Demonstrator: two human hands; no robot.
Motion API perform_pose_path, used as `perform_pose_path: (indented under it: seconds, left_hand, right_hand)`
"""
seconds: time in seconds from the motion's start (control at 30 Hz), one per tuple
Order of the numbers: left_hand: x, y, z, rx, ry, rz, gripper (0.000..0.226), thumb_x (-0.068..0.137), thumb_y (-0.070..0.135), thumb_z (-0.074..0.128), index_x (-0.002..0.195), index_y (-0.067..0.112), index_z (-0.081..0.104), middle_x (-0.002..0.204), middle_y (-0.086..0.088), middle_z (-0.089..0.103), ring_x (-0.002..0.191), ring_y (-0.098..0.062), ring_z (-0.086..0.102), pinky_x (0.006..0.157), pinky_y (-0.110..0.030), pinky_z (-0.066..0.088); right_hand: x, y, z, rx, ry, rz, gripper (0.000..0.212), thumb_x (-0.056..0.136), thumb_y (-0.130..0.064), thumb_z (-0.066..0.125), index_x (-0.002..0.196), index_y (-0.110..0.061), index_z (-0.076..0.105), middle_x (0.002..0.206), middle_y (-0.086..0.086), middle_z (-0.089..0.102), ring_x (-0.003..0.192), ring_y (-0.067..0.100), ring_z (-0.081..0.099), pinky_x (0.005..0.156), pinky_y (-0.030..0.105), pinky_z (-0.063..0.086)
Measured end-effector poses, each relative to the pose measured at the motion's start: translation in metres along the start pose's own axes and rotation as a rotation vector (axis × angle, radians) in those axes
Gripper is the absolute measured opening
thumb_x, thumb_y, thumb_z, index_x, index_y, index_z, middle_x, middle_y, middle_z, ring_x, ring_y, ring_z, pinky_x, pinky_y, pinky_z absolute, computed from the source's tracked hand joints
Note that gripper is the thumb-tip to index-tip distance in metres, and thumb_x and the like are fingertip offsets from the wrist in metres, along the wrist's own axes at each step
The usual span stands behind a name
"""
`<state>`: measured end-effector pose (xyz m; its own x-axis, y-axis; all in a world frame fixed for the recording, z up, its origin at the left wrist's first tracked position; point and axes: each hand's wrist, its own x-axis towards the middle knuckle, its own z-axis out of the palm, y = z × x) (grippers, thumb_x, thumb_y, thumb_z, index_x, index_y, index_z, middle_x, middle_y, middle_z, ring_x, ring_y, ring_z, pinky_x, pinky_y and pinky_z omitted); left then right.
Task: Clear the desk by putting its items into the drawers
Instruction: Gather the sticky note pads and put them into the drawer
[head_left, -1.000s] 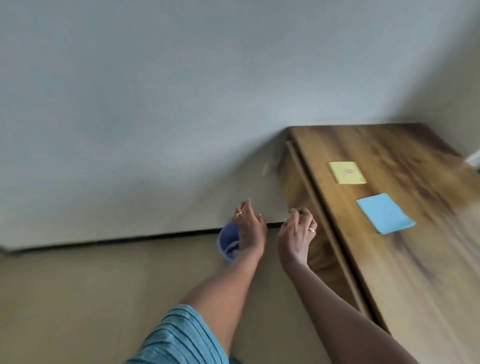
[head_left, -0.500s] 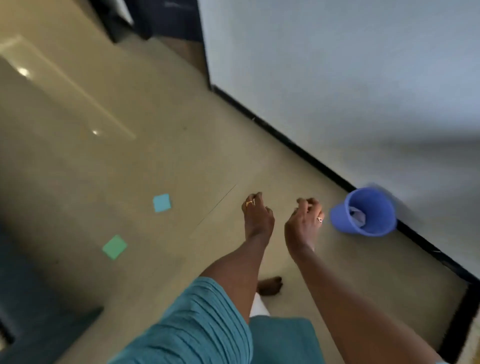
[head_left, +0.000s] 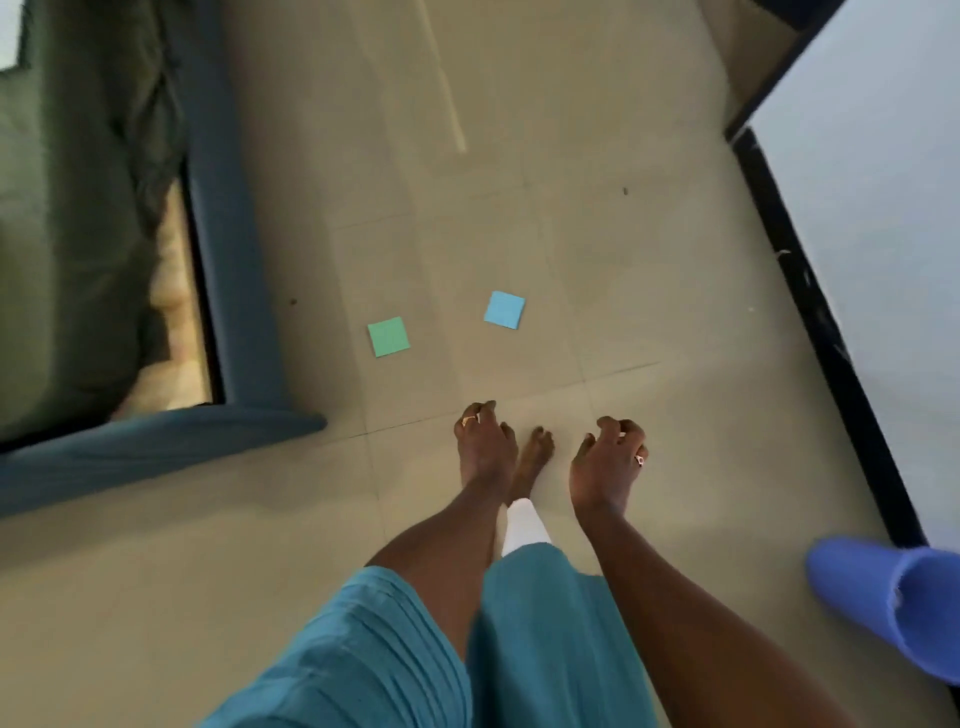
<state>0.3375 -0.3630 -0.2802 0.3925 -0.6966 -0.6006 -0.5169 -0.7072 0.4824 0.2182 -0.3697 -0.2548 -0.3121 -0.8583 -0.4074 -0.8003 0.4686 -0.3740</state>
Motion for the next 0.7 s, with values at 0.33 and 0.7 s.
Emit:
perform_pose_path:
  seconds: [0.33,0.7]
  left_hand:
    - [0.160,-0.038,-0.041,-0.090,0.124,-0.267,0.040,0.098,0.013,0.041,0.137,0.007,0.043,0.141,-0.012,0.041,0.132,-0.030,0.033,0.110,-0.036,0.031]
    - [0.379,-0.181,-0.009,-0.021,0.159,-0.454,0.042,0.099,0.019,0.042,0.138,0.002,0.042,0.141,-0.018,0.043,0.134,-0.031,0.036,0.113,-0.036,0.025]
  right_hand:
    - [0.133,-0.097,0.088,-0.111,-0.155,-0.014,0.031,0.094,-0.009,0.049,0.124,-0.002,0.051,0.133,0.018,0.040,0.116,0.036,0.044,0.098,0.040,0.038]
    - [0.309,-0.117,0.275,-0.125,-0.302,0.192,0.029,0.093,-0.012,0.050,0.118,0.001,0.056,0.126,0.023,0.052,0.117,0.036,0.050,0.091,0.033,0.041]
